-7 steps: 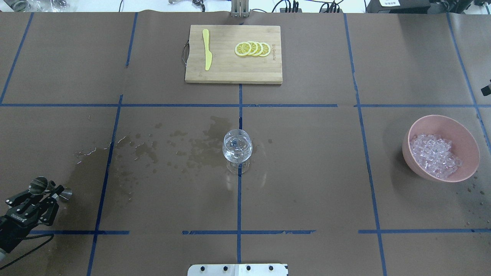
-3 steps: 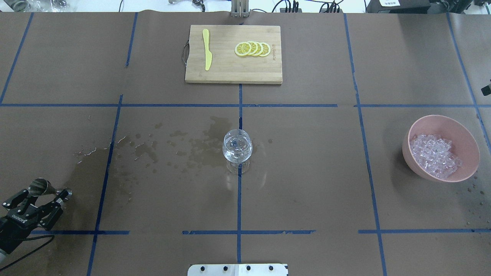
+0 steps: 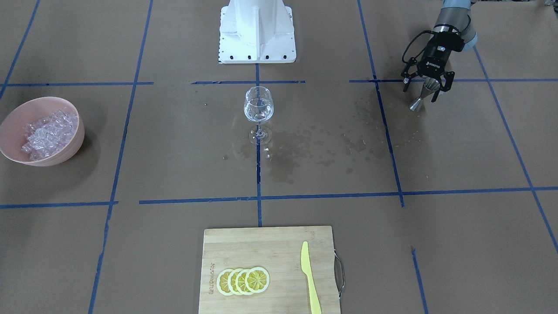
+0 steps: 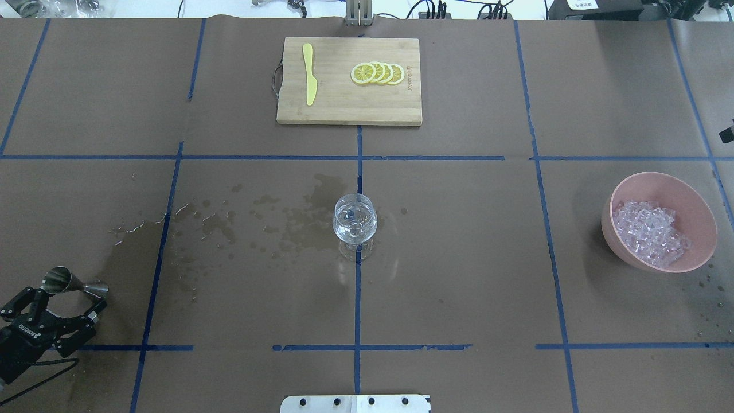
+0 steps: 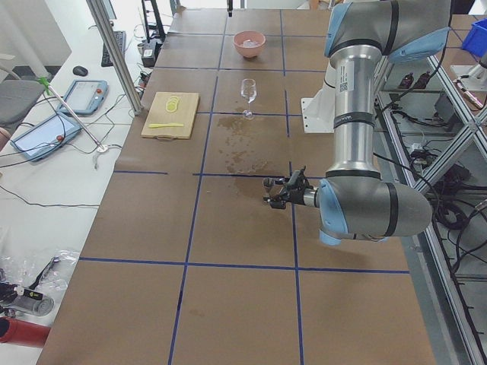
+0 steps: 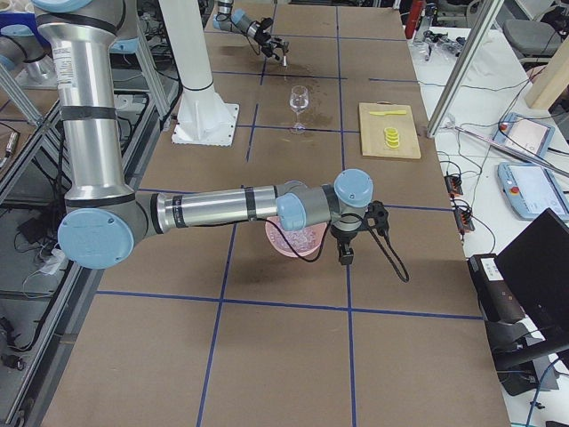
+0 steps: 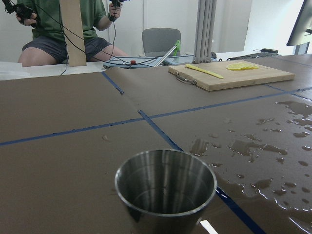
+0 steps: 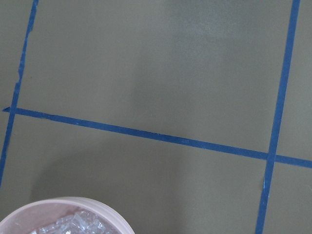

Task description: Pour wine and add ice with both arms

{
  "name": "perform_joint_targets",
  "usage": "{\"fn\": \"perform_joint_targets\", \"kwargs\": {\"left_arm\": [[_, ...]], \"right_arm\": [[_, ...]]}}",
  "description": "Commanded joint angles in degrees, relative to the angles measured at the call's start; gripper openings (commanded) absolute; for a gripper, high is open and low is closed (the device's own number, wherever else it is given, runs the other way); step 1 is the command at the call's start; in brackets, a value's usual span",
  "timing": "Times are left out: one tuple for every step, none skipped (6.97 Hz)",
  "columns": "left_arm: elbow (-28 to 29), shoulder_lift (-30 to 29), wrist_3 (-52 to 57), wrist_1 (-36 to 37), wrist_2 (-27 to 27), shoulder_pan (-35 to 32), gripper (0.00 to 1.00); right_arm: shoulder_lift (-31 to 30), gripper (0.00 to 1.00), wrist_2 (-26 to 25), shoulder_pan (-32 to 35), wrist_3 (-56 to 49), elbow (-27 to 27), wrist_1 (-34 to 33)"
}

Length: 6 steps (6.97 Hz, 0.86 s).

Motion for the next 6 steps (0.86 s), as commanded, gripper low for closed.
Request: {"fn": "perform_joint_targets", "kwargs": {"left_arm": [[-2.9,5.9,2.0,0.1,-7.9,-0.1,1.0],[-4.4,9.3,3.3,0.1,-12.3,-0.2,1.0],[-4.4,11.5,5.7,0.2,-16.6,-0.3,1.0],[-4.4,14.3,7.4,0.1,-21.7,-0.6,1.0],[-4.4,17.4,8.2,0.1,-24.8,-0.7,1.0],[-4.3,19.8,8.5,0.0,-26.9,-1.1,1.0]], "right_arm": [[-0.1,1.0,0.0,0.0,0.0,0.2,0.0],[-1.2,1.0,-0.1,0.0,0.1,1.4,0.0],[-1.5,1.0,0.0,0.0,1.3,2.7,0.0],[-1.8,1.0,0.0,0.0,2.0,3.1,0.0],[-1.8,1.0,0.0,0.0,2.0,3.1,0.0],[-1.8,1.0,0.0,0.0,2.1,3.3,0.0]]}}
